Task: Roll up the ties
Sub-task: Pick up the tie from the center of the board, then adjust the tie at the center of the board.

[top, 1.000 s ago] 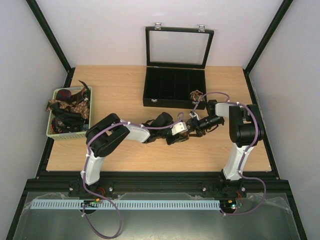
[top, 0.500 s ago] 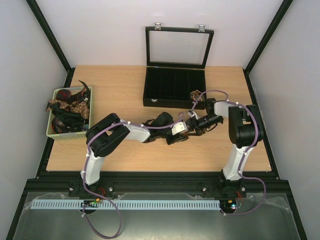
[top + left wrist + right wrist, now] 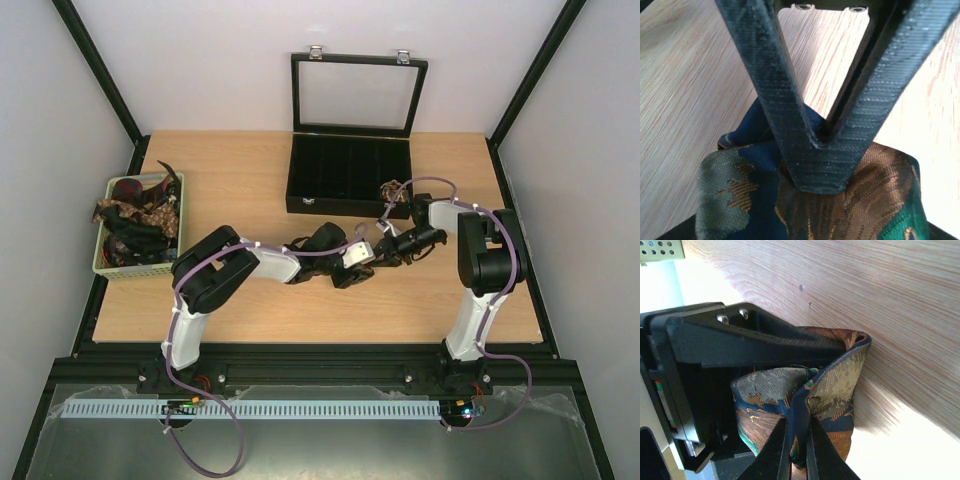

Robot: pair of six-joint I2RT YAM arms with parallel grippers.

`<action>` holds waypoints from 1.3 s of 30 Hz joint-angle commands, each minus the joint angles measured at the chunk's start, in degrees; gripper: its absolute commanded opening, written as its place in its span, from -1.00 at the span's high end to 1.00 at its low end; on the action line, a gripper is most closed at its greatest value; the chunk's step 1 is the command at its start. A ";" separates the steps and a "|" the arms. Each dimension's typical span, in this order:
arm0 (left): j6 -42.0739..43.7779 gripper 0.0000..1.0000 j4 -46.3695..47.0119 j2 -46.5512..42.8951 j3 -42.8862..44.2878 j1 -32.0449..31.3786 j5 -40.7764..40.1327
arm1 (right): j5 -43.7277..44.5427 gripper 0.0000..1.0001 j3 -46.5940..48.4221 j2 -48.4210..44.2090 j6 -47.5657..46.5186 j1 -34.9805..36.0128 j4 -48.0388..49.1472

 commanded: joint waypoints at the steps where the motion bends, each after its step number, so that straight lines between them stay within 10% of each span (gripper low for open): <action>1: 0.15 -0.24 -7.50 2.12 -1.42 -0.42 -1.93 | 2.01 0.97 -0.61 -0.24 0.57 2.61 -0.91; 14: 1.83 -0.98 -2.01 -4.81 -7.20 0.73 2.95 | 4.15 0.97 -0.82 -1.03 3.00 2.48 0.83; 22: 1.84 -0.98 1.64 -4.97 -9.50 1.39 5.73 | 3.80 0.97 -0.77 -1.01 3.48 2.48 1.13; 32: 0.29 0.22 -0.38 -2.09 -5.59 1.26 1.49 | 3.26 0.97 -0.32 -2.29 3.89 2.48 0.25; 37: -0.99 -0.95 -0.11 -4.85 -7.35 1.91 3.12 | 4.36 0.97 0.37 -3.94 3.44 2.48 -0.33; 39: -1.89 -0.98 -0.05 -6.87 -8.75 2.68 4.76 | 5.03 0.97 1.28 -4.48 2.48 2.46 -1.40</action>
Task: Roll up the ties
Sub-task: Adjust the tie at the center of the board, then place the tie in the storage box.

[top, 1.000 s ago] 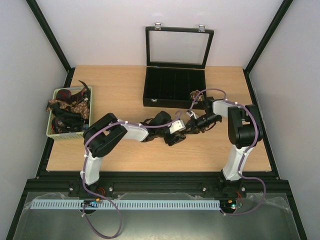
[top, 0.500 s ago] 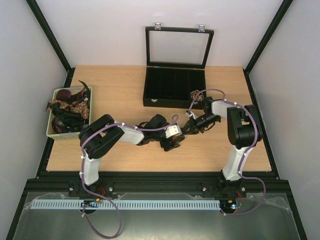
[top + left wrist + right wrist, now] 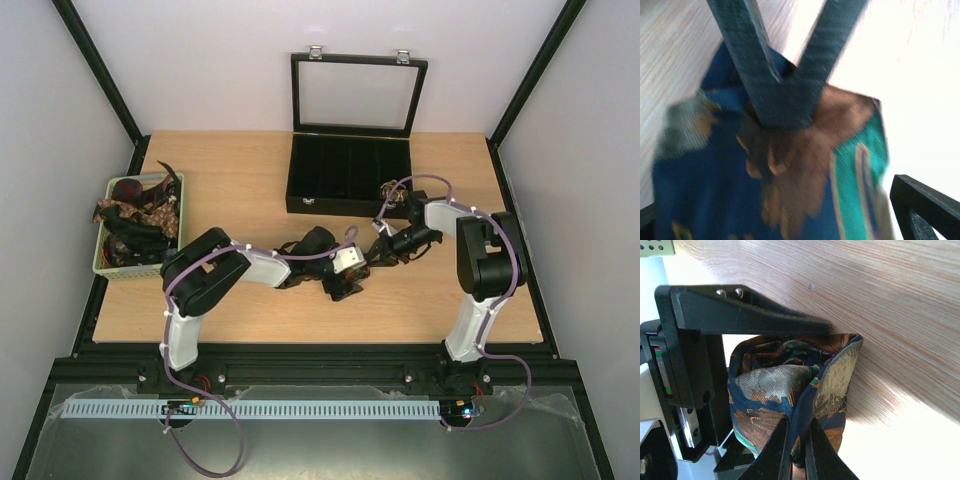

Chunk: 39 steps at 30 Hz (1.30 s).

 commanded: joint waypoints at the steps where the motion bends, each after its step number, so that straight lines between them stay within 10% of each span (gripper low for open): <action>1: -2.15 -0.98 -2.81 -4.33 -3.19 1.38 2.74 | 3.33 0.97 2.09 -2.72 -1.64 0.27 -3.26; 17: -3.90 -0.98 -17.34 -24.08 -7.45 10.50 10.17 | 22.32 0.97 33.86 -4.16 -36.93 0.28 -23.70; 39: -6.90 -0.98 -21.04 -33.18 -10.15 17.68 7.14 | 30.08 0.97 56.99 15.27 -62.95 0.49 -15.73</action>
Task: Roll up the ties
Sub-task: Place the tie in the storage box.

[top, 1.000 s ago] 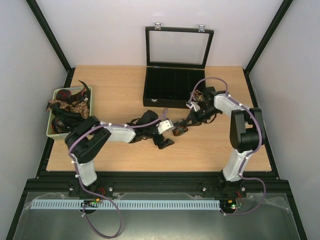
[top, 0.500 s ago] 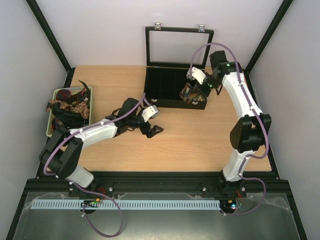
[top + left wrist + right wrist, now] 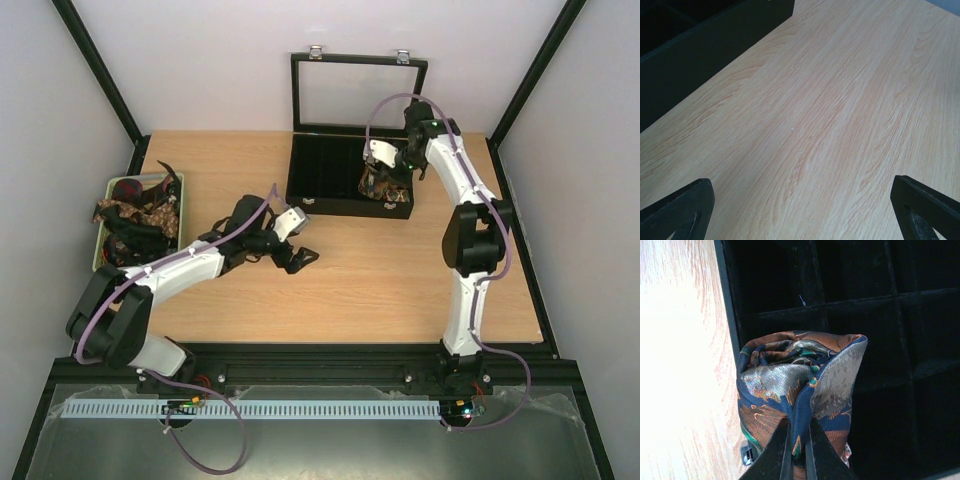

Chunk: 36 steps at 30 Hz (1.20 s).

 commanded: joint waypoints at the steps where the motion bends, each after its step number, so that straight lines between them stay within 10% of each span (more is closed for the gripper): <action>1: -0.70 -0.99 -1.26 -2.13 -1.43 0.48 -0.72 | -0.46 0.97 3.22 2.67 -3.53 0.48 -0.99; 20: -0.33 -0.98 -2.46 -2.42 -1.53 1.45 -0.54 | 2.12 0.97 7.22 15.27 -11.40 2.38 -1.36; 36: 0.97 -0.98 -6.64 -5.12 3.27 3.00 -4.79 | 1.76 -0.44 8.41 7.17 -0.98 2.39 1.69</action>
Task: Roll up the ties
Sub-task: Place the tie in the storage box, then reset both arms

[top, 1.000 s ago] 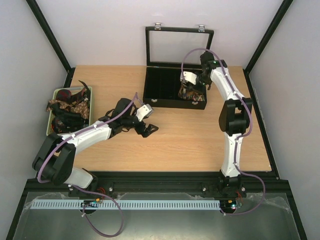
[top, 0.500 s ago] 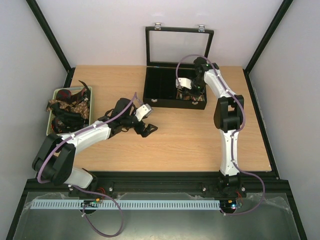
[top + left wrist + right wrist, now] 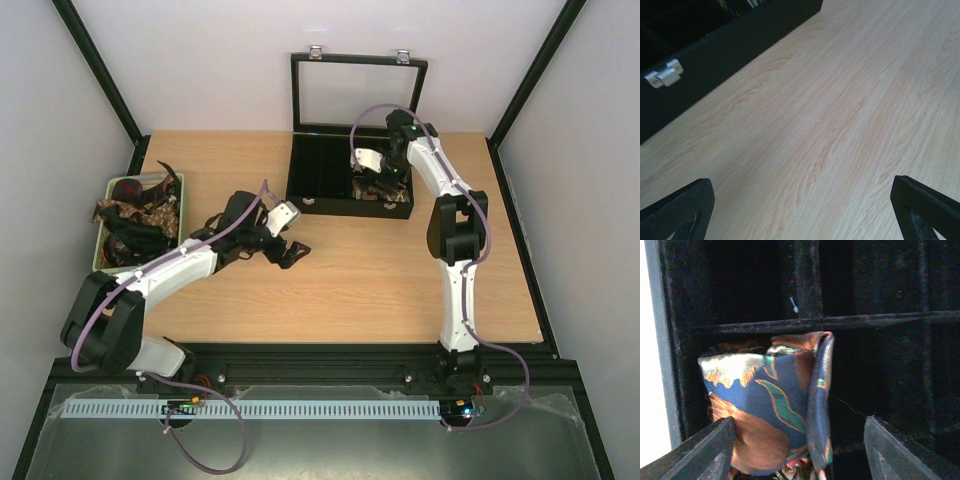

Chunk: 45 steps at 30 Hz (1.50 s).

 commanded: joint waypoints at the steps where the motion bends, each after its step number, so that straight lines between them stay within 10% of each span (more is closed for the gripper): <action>1: 0.59 -0.99 -2.10 -3.62 3.14 0.73 -2.59 | -0.69 -0.51 0.49 -6.95 4.31 0.18 0.36; 7: 1.59 -0.98 -8.87 -4.58 8.28 2.27 -4.13 | -1.04 -0.98 -0.58 -14.22 12.48 -0.61 4.09; 23: -3.62 -0.98 -21.81 2.55 31.65 27.11 3.75 | -3.27 -0.97 -8.98 -33.70 58.32 -7.87 13.66; 29: -4.25 -0.98 -30.14 9.03 39.27 30.84 -6.78 | -2.53 -0.97 -26.20 -44.29 69.25 -11.45 18.18; 45: -7.72 -0.98 -25.07 0.75 12.25 26.79 -19.32 | -3.18 -0.97 -76.50 -70.38 75.98 -14.85 22.37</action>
